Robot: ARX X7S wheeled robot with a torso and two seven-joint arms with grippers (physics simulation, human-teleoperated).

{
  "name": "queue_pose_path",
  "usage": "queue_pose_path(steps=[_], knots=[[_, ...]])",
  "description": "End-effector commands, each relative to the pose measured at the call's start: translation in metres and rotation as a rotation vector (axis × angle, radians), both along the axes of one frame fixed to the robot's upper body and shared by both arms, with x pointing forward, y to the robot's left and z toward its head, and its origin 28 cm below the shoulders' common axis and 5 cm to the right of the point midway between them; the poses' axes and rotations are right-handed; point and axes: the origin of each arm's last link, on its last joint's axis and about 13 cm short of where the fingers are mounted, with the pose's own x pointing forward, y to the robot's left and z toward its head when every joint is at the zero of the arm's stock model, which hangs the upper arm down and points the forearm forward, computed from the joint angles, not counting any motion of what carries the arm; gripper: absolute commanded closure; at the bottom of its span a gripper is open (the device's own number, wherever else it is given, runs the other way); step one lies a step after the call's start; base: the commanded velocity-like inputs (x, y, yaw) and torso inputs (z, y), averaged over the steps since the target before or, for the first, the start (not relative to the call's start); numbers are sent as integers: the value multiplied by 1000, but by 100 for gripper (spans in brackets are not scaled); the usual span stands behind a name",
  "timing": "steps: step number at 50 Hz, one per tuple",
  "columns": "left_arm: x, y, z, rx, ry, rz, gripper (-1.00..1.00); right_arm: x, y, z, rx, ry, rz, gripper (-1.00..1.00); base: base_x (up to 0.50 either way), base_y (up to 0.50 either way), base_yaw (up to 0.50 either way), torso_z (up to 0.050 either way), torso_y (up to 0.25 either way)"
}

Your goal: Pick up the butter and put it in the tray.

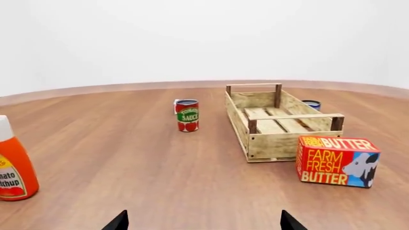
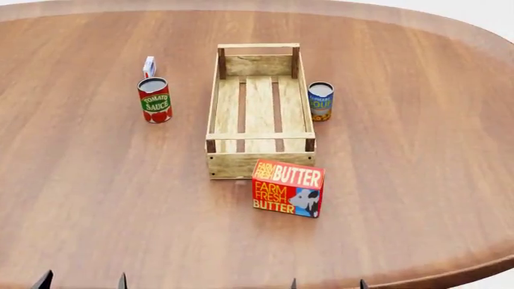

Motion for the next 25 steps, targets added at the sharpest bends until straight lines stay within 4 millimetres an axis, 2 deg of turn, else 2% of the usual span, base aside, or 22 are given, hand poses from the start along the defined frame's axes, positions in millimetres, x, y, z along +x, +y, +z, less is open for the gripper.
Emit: queue_pose_path(steps=[1, 3, 5, 9, 10, 11, 15, 19, 25], knots=[[2, 3, 17, -7, 20, 30, -100, -3, 1, 18, 17, -4, -1, -100, 0, 0, 0, 0, 0], [5, 4, 30, 9, 13, 40, -100, -4, 1, 34, 22, -18, 4, -100, 0, 0, 0, 0, 0], [10, 5, 55, 13, -17, 45, -100, -2, 0, 58, 23, -42, 18, -100, 0, 0, 0, 0, 0], [18, 6, 88, -1, -45, 53, -100, 2, -2, 83, -10, -56, 13, -100, 0, 0, 0, 0, 0], [19, 6, 105, -24, -49, 30, -100, 5, -3, 96, 10, -54, 36, -100, 0, 0, 0, 0, 0], [19, 6, 108, -30, -41, 20, -100, 5, -3, 99, 12, -54, 41, -100, 0, 0, 0, 0, 0], [20, 4, 146, -51, -103, -14, -100, 9, -7, 136, -55, -77, 41, -100, 0, 0, 0, 0, 0], [26, 3, 171, -62, -136, -13, -100, 11, -8, 170, -77, -94, 58, -100, 0, 0, 0, 0, 0], [22, -1, 192, -64, -192, -31, -100, 14, -11, 190, -109, -124, 33, -100, 0, 0, 0, 0, 0]])
